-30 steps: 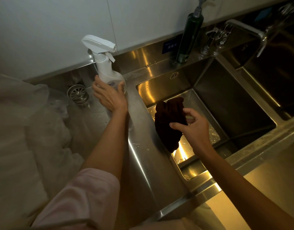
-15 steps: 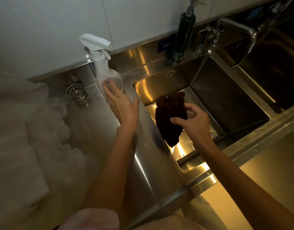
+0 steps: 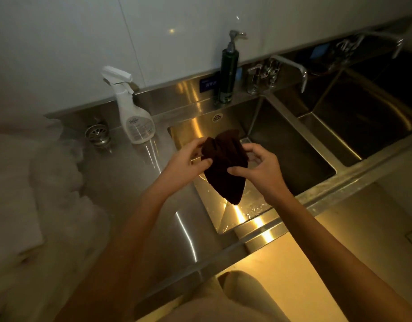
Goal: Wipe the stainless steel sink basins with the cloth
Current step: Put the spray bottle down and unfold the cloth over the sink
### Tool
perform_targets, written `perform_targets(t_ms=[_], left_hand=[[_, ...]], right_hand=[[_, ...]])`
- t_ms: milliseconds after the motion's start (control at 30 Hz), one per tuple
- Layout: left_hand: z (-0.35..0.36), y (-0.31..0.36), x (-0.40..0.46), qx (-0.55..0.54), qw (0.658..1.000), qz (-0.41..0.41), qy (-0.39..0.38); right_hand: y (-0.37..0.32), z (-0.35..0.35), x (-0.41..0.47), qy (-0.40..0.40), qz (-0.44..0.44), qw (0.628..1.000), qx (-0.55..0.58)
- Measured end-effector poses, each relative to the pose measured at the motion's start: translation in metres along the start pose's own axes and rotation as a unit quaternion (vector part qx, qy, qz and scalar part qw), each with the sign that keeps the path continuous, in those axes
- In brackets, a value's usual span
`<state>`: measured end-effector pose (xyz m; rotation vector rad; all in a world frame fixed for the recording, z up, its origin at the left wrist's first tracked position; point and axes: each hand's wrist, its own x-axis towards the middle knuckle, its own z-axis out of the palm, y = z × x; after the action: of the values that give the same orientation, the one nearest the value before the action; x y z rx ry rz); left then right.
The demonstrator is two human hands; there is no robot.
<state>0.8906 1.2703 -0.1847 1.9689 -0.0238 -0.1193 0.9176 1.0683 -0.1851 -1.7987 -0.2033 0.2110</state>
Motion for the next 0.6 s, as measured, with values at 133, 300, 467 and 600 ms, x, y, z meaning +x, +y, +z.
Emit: perform_targets(t_ms=[133, 300, 467, 600], left_hand=[[0.031, 0.031, -0.010, -0.114, 0.993, -0.016, -0.031], [0.073, 0.060, -0.016, -0.093, 0.994, -0.033, -0.038], [0.110, 0.081, -0.022, -0.064, 0.998, -0.016, 0.012], [0.125, 0.085, -0.028, -0.103, 0.990, 0.017, 0.092]], right_hand=[[0.000, -0.041, -0.017, -0.040, -0.034, 0.999, -0.007], [0.010, -0.083, -0.034, -0.045, -0.093, 0.994, -0.040], [0.014, -0.101, -0.047, -0.029, -0.169, 0.982, -0.083], [0.011, -0.106, -0.058, -0.023, -0.166, 0.984, -0.060]])
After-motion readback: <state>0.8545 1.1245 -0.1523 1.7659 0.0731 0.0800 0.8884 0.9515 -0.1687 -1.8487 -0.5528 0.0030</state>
